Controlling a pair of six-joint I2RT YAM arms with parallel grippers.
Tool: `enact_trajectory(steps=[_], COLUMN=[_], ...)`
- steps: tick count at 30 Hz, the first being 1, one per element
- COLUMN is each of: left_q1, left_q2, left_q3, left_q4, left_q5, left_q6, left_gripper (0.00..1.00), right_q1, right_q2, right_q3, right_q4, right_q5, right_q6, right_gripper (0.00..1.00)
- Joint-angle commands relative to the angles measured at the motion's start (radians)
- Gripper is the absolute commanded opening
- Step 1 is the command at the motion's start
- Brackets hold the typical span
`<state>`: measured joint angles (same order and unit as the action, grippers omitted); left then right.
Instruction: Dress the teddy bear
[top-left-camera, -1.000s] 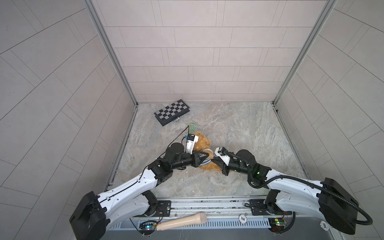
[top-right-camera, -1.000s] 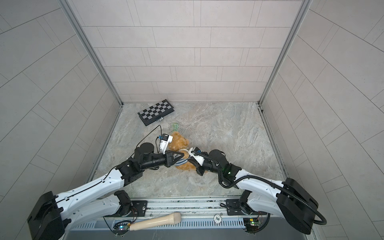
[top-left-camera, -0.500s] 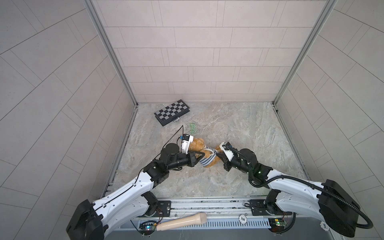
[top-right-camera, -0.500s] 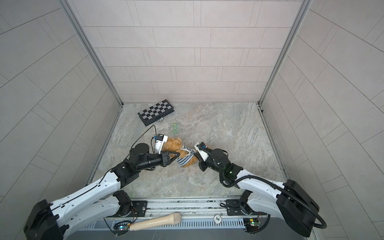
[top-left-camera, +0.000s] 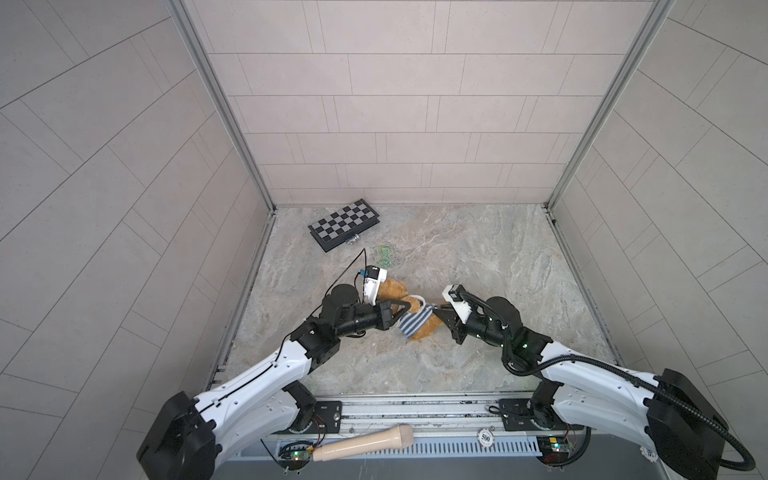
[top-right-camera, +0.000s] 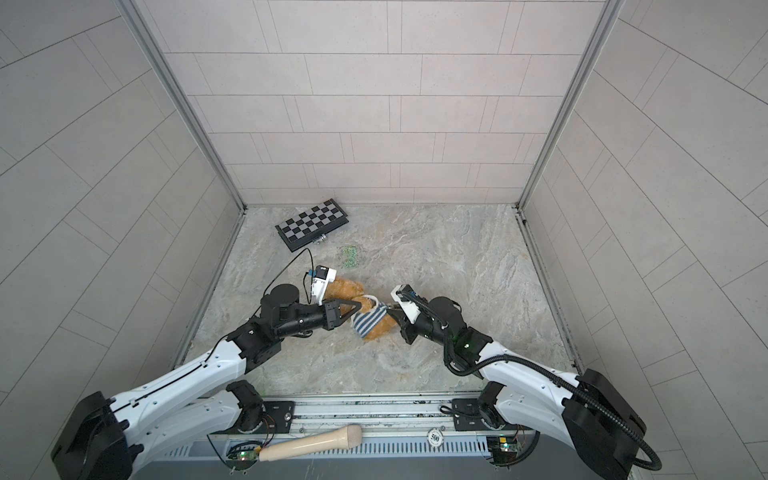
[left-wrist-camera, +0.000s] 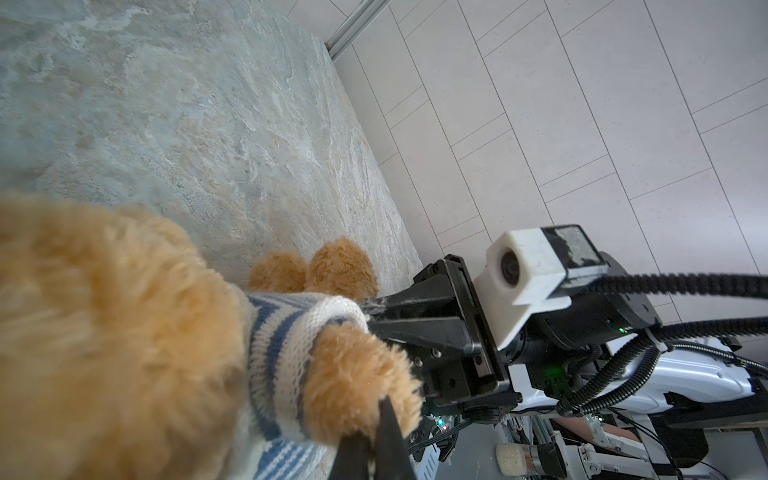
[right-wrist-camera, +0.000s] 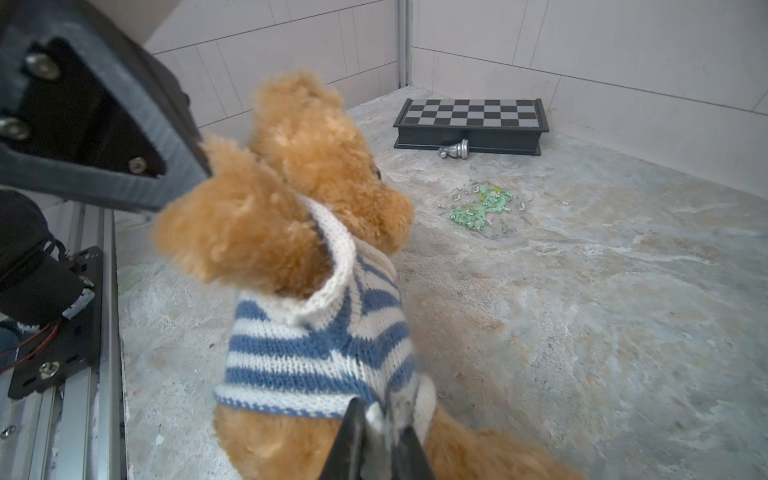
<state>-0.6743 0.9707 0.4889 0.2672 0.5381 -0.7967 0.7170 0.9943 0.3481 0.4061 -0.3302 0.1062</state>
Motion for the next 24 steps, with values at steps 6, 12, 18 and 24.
enact_trajectory(steps=[6, 12, 18, 24], left_q1=[-0.016, -0.106, -0.119, -0.084], left_q2=[0.086, 0.179, 0.208, 0.221], left_q3=[0.064, 0.136, 0.122, 0.060], left_q4=[0.089, 0.038, 0.019, -0.065], left_q5=[0.039, 0.040, 0.013, -0.035], left_q6=[0.037, 0.088, 0.107, 0.177], left_gripper=[0.00, 0.00, 0.00, 0.00], right_q1=[-0.001, -0.001, -0.001, -0.001], right_q2=[-0.079, -0.126, -0.187, -0.194], right_q3=[-0.021, -0.018, -0.015, -0.023], right_q4=[-0.028, -0.066, -0.138, -0.146], right_q5=[-0.046, 0.052, 0.206, 0.230], right_q6=[-0.030, -0.023, -0.039, -0.043], right_gripper=[0.36, 0.40, 0.39, 0.39])
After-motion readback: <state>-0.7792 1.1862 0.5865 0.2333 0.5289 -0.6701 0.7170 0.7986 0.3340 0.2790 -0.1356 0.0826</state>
